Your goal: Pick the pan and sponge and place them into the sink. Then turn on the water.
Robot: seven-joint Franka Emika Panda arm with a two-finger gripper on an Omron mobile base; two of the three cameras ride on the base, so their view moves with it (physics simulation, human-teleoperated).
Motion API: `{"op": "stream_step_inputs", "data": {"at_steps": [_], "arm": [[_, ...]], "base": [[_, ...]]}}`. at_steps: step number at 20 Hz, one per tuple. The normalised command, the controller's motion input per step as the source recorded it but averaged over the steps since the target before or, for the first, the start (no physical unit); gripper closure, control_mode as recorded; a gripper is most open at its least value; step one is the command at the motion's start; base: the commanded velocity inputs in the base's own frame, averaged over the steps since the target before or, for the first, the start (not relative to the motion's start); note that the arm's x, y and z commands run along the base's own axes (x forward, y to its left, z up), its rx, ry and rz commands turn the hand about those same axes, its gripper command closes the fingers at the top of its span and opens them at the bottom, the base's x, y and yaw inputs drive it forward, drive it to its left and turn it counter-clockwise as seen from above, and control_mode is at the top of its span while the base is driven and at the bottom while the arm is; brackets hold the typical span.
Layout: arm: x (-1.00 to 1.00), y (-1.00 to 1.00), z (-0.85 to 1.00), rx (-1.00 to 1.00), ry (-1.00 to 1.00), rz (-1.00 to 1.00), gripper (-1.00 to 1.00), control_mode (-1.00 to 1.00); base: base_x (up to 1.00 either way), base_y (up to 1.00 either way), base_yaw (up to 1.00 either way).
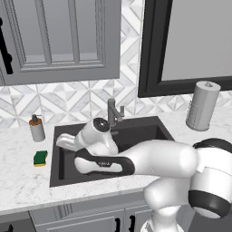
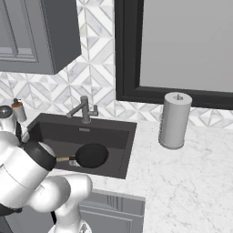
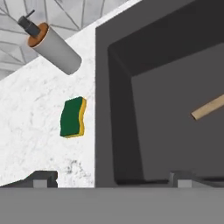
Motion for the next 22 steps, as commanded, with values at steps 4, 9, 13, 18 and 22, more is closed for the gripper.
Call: {"op": "stream_step_inputs", "data": {"at_steps": [4, 9, 13, 18, 22], "arm": [[0.09, 0.57, -0.01, -0.14, 0.23, 0.0, -1.0, -1.0], [0.15, 0.5, -0.02, -0.13, 0.02, 0.0, -1.0, -1.0], [0.13, 0.43, -0.26, -0.1, 0.0, 0.0, -1.0, -1.0], [0.18, 0.39, -0.19, -0.08, 0.0, 0.0, -1.0, -1.0], [0.18, 0.36, -0.17, -0.07, 0.0, 0.0, -1.0, -1.0]], "base": [[0.0, 0.0, 0.0], [0.0, 0.0, 0.0], [0.0, 0.0, 0.0], [0.0, 0.0, 0.0], [0.0, 0.0, 0.0]]}}
